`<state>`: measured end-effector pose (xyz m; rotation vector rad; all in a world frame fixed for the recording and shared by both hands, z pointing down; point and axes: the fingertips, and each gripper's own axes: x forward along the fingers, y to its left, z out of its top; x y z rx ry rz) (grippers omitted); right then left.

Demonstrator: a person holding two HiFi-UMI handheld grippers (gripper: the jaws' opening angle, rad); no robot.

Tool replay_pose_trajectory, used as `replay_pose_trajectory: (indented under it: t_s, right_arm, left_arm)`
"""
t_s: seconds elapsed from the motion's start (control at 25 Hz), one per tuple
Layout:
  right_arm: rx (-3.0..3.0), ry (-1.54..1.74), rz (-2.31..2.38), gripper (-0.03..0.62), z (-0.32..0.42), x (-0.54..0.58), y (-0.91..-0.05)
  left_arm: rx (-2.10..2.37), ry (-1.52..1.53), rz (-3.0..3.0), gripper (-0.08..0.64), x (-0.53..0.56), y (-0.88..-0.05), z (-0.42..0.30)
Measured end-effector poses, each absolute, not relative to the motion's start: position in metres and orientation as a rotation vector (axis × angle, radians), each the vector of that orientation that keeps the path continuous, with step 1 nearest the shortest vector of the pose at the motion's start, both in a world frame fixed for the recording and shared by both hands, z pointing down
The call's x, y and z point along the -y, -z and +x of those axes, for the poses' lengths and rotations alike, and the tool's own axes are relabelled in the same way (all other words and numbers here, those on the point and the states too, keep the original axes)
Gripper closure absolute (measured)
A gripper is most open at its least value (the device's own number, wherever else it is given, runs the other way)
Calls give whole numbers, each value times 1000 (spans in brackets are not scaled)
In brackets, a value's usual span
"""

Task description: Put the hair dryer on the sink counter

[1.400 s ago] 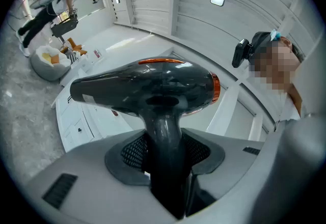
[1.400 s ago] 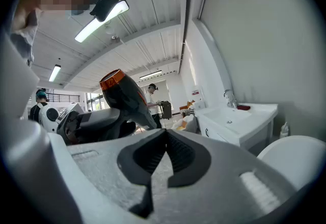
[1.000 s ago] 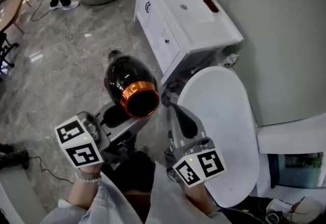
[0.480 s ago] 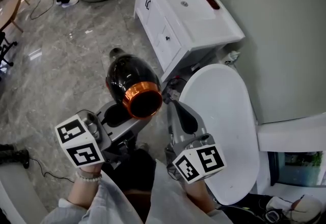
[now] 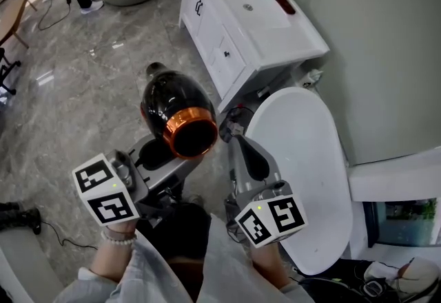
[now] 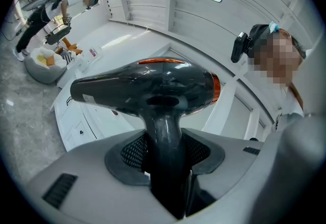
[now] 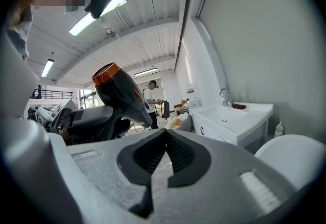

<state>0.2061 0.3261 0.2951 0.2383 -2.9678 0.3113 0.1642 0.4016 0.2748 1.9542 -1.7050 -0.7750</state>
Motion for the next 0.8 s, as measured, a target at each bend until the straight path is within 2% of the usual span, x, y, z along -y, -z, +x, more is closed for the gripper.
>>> replay_pose_trajectory:
  t_s: [0.8]
  right_arm:
    - [2967, -320, 275, 595, 174, -317, -304]
  left_arm:
    - [1712, 773, 1946, 377, -398, -283, 123]
